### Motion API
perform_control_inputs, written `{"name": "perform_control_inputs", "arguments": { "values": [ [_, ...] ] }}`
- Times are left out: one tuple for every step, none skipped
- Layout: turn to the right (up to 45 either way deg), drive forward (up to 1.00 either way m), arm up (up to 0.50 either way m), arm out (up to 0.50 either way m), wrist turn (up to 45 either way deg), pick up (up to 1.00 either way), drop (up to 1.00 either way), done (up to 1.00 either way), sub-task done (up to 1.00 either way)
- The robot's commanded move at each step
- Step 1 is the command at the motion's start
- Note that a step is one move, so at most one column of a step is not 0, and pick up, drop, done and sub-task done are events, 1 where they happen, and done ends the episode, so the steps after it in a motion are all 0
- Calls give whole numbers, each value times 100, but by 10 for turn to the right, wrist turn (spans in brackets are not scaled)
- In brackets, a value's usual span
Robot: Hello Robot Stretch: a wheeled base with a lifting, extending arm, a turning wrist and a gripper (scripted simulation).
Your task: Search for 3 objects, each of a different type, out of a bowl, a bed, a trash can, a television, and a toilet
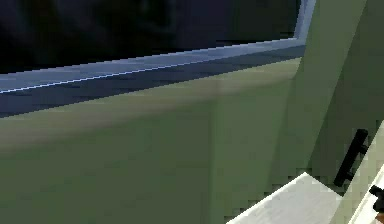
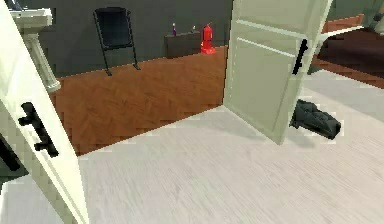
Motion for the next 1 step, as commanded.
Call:
{"name": "perform_control_inputs", "arguments": {
  "values": [
    [450,0,0,0,0,0,0,0,0]
  ]
}}
